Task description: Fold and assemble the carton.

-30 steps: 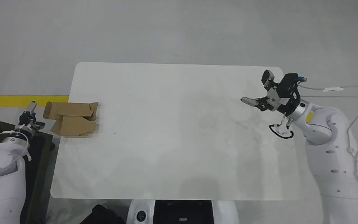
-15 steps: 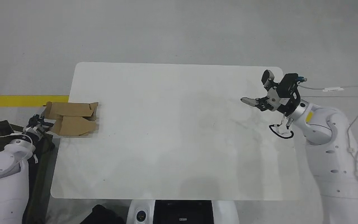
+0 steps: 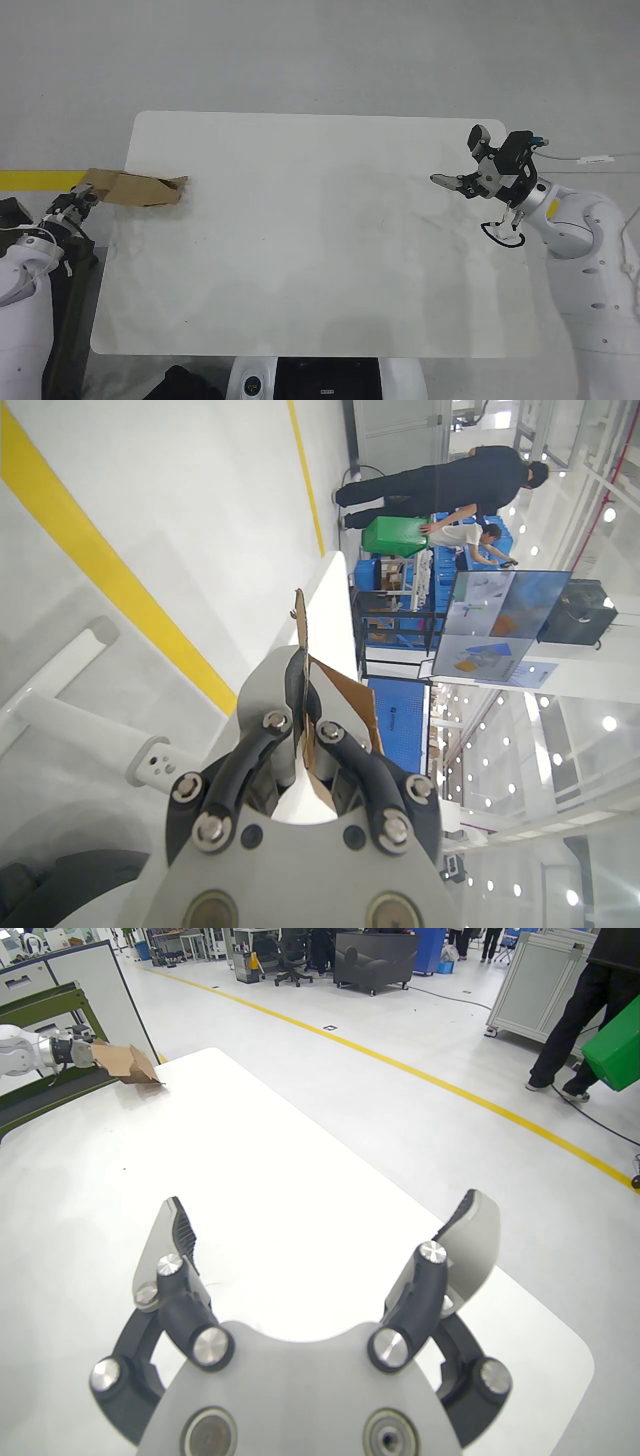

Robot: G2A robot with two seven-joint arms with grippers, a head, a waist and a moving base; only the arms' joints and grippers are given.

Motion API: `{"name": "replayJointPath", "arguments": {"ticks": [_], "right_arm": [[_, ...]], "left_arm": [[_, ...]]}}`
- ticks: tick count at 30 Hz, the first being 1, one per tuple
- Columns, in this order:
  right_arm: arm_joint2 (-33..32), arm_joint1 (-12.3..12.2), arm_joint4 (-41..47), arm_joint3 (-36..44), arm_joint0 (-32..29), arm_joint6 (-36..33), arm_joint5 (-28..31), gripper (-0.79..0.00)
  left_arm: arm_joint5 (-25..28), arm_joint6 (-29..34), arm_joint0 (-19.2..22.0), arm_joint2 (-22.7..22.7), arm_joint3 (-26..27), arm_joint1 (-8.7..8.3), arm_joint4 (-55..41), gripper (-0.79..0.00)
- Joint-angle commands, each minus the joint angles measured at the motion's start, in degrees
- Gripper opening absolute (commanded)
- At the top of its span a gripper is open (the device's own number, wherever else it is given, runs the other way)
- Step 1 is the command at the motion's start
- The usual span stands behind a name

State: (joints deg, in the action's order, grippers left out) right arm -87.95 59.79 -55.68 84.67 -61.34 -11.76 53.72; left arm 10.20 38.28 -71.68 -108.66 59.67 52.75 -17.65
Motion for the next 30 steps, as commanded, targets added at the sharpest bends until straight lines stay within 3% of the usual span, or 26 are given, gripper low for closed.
{"name": "replayJointPath", "arguments": {"ticks": [1, 8, 15, 30], "right_arm": [[0.0, 0.0, 0.0, 0.0, 0.0, 0.0, 0.0, 0.0], [0.0, 0.0, 0.0, 0.0, 0.0, 0.0, 0.0, 0.0], [0.0, 0.0, 0.0, 0.0, 0.0, 0.0, 0.0, 0.0], [0.0, 0.0, 0.0, 0.0, 0.0, 0.0, 0.0, 0.0]], "left_arm": [[-0.2, 0.5, 1.1, 0.3, 1.1, 0.01, -0.8, -0.785], [1.0, 2.5, 5.5, 2.3, 3.1, 0.18, -3.1, -0.785], [2.4, 6.7, 11.7, 8.3, 2.6, 0.82, -3.8, -0.785], [8.5, 25.4, 23.7, 24.1, -1.0, 2.84, -3.4, -0.785]]}}
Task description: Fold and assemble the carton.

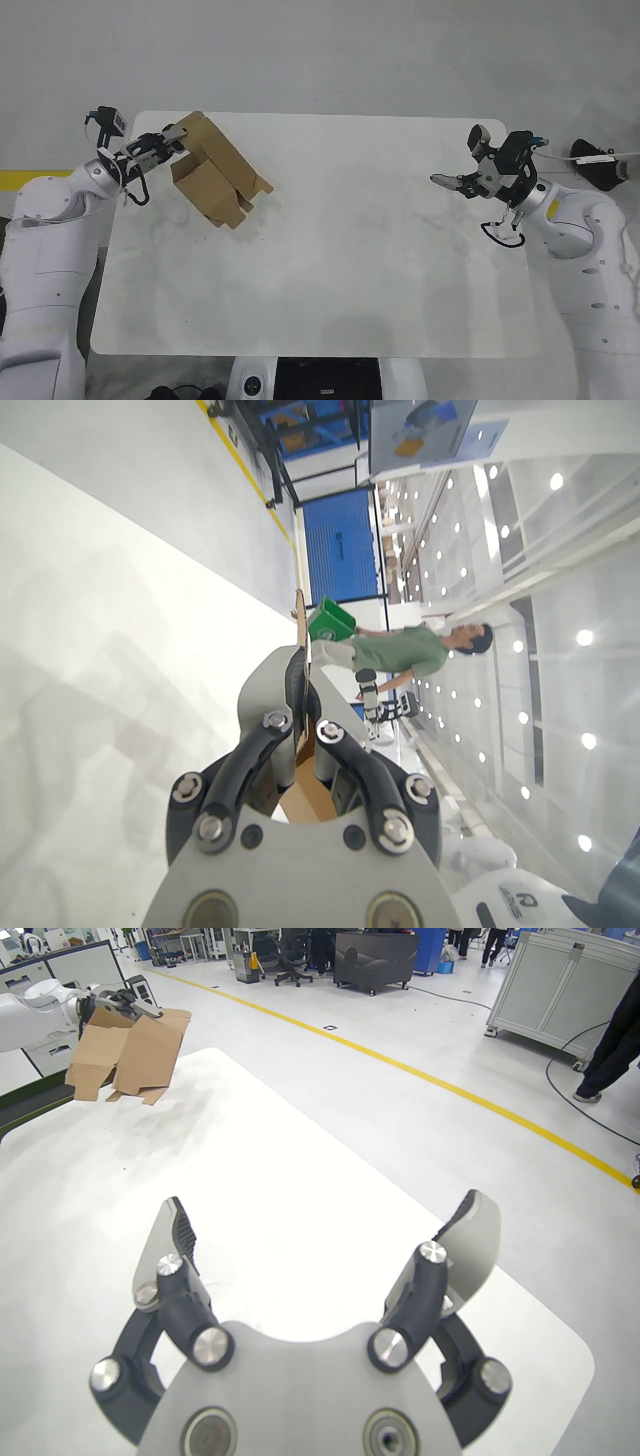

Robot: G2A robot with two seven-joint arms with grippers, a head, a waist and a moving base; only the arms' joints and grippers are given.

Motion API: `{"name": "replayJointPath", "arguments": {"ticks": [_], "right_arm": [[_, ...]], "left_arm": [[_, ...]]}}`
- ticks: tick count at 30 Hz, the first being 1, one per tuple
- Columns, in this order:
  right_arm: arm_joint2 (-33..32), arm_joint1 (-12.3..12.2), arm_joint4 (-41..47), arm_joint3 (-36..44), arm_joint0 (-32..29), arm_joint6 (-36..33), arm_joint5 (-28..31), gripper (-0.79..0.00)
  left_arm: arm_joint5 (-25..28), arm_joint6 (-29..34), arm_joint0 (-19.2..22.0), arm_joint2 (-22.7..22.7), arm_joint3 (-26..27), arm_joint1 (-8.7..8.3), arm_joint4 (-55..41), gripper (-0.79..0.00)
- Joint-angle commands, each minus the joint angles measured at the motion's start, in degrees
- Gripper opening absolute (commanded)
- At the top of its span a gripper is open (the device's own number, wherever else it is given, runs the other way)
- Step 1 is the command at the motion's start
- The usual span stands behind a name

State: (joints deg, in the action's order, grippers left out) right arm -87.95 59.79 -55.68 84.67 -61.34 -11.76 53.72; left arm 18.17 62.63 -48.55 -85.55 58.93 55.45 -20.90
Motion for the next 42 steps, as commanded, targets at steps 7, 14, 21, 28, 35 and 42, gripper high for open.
{"name": "replayJointPath", "arguments": {"ticks": [7, 14, 21, 28, 35, 42], "right_arm": [[0.0, 0.0, 0.0, 0.0, 0.0, 0.0, 0.0, 0.0], [0.0, 0.0, 0.0, 0.0, 0.0, 0.0, 0.0, 0.0], [0.0, 0.0, 0.0, 0.0, 0.0, 0.0, 0.0, 0.0], [0.0, 0.0, 0.0, 0.0, 0.0, 0.0, 0.0, 0.0], [4.1, -0.1, 8.8, -1.7, 1.3, -7.8, 1.5, 0.0], [14.3, 0.7, 35.6, -7.1, 5.6, -20.1, -1.7, 0.0]], "left_arm": [[3.7, 8.3, 5.7, 8.3, -2.7, 2.0, -4.1, -0.785], [6.1, 11.6, 10.3, 16.6, -5.0, 4.57, -6.2, -0.785], [8.9, 14.5, 13.8, 23.2, -6.4, 7.06, -8.3, -0.785], [9.4, 14.1, 15.2, 26.3, -6.4, 8.29, -9.5, -0.785], [10.8, 12.7, 14.7, 27.1, -5.9, 8.43, -8.6, -0.785], [13.1, 10.2, 14.8, 28.2, -6.7, 9.14, -8.2, -0.785]]}}
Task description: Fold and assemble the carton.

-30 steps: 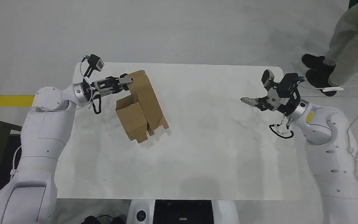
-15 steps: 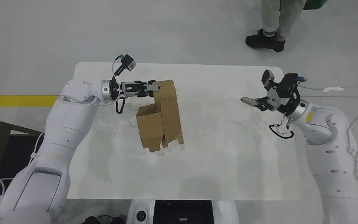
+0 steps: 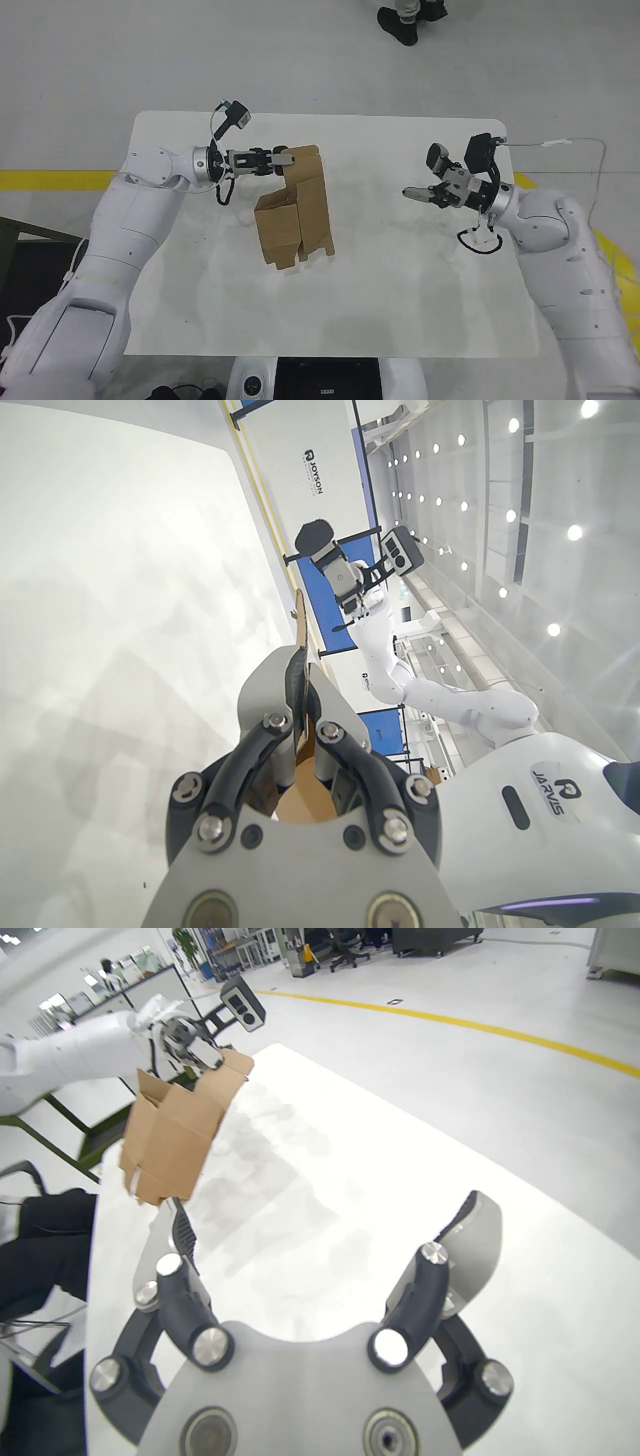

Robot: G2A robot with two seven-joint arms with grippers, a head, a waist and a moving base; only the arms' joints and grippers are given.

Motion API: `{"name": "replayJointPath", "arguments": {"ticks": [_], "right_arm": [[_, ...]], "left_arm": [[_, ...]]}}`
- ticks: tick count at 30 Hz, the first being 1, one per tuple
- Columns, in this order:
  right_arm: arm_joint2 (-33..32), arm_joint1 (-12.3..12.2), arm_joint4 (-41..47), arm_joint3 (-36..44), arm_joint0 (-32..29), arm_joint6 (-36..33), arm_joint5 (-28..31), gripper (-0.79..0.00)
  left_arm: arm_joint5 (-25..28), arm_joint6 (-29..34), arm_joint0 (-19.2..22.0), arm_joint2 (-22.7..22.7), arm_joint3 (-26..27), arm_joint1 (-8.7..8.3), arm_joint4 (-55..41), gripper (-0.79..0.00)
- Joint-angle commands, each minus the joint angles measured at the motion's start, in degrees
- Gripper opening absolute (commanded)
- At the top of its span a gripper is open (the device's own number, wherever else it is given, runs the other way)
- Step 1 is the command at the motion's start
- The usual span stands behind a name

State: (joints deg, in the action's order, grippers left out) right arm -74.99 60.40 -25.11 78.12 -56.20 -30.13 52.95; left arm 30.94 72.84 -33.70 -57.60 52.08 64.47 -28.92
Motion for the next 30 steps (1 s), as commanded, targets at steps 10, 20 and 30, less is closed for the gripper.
{"name": "replayJointPath", "arguments": {"ticks": [10, 20, 30], "right_arm": [[11.3, 1.4, 27.3, -4.0, 3.8, -13.6, -5.6, 0.0], [19.6, 3.3, 38.6, -5.6, 7.0, -21.1, -5.3, 0.0], [24.6, 4.8, 42.6, -8.3, 10.2, -25.1, -3.9, -0.483]], "left_arm": [[1.1, -0.6, -0.9, 2.4, 3.7, 0.96, -1.5, -0.785], [0.8, -0.3, -1.3, 4.2, 4.6, 1.72, -2.7, -0.785], [-0.4, 0.9, -1.3, 4.8, 3.9, 2.42, -5.1, -0.785]]}}
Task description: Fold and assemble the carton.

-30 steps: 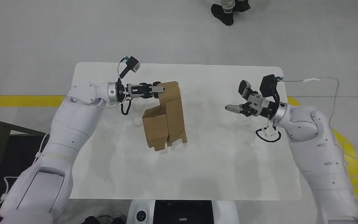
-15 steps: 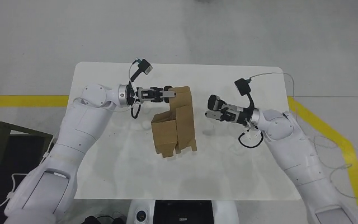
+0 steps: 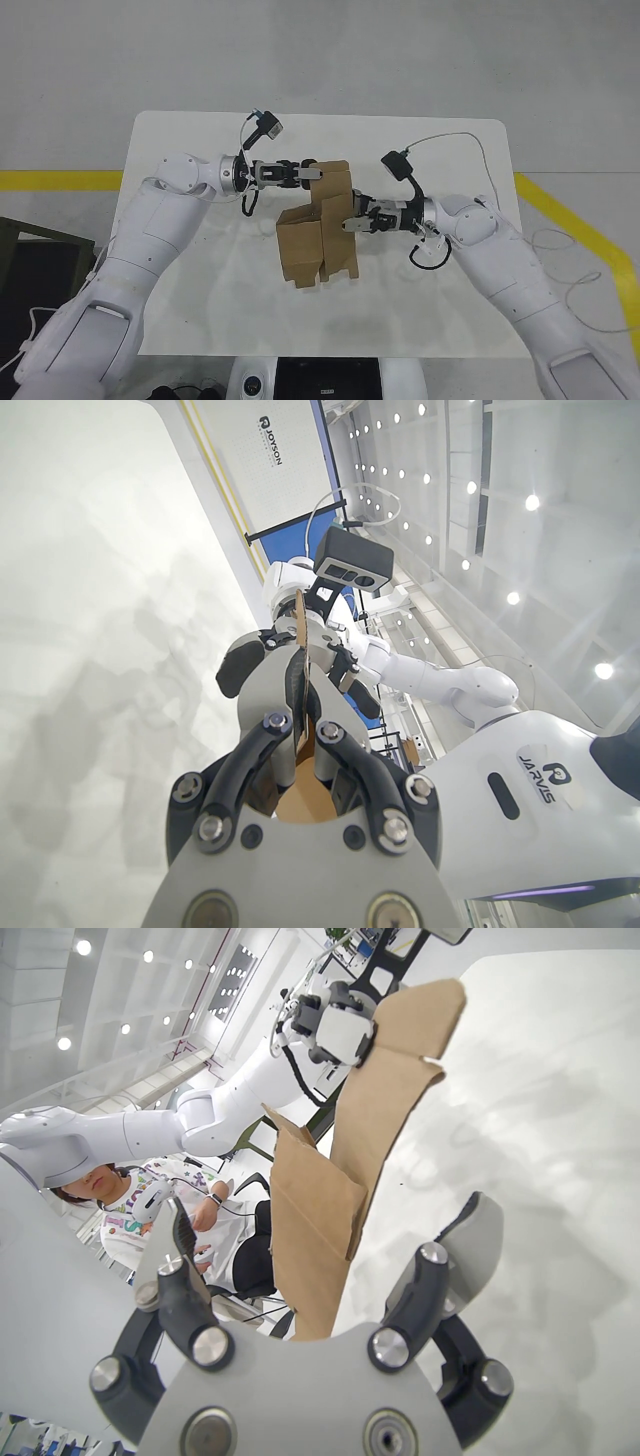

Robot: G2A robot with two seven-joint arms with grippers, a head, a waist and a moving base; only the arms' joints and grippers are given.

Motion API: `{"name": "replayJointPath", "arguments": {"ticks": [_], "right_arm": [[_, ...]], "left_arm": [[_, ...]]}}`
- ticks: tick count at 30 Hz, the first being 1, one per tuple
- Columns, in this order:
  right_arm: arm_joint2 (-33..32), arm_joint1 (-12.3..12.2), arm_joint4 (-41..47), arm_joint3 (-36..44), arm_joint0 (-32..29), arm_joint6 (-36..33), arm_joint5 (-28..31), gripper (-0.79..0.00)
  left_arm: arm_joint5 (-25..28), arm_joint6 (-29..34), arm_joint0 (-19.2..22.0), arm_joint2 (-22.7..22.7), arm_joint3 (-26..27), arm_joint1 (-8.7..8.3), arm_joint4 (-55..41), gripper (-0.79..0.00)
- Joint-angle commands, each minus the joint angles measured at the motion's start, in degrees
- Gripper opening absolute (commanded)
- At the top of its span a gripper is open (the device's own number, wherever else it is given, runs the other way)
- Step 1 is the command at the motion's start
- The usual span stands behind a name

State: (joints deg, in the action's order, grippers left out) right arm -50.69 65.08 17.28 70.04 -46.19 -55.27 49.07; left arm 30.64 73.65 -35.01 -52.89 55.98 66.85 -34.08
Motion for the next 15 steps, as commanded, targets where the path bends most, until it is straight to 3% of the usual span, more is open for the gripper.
{"name": "replayJointPath", "arguments": {"ticks": [1, 9, 14, 15], "right_arm": [[0.8, 0.2, 0.4, -0.3, 0.4, 0.0, -0.1, -0.526], [3.8, 0.6, 0.7, -1.3, 1.9, -0.1, -0.1, -0.785], [5.3, 0.7, 0.8, -2.3, 2.8, 0.4, 0.4, -0.785], [5.6, 0.7, 0.9, -2.5, 3.0, 0.5, 0.5, -0.785]], "left_arm": [[-0.2, 0.1, 0.0, 0.1, 0.0, 0.07, 0.1, -0.785], [-0.8, 0.8, 0.0, 0.0, -0.1, 0.13, 1.4, -0.785], [-1.0, 1.0, -0.1, -0.3, 0.4, 0.18, 1.0, -0.785], [-1.0, 1.0, -0.1, -0.4, 0.6, 0.19, 0.9, -0.727]]}}
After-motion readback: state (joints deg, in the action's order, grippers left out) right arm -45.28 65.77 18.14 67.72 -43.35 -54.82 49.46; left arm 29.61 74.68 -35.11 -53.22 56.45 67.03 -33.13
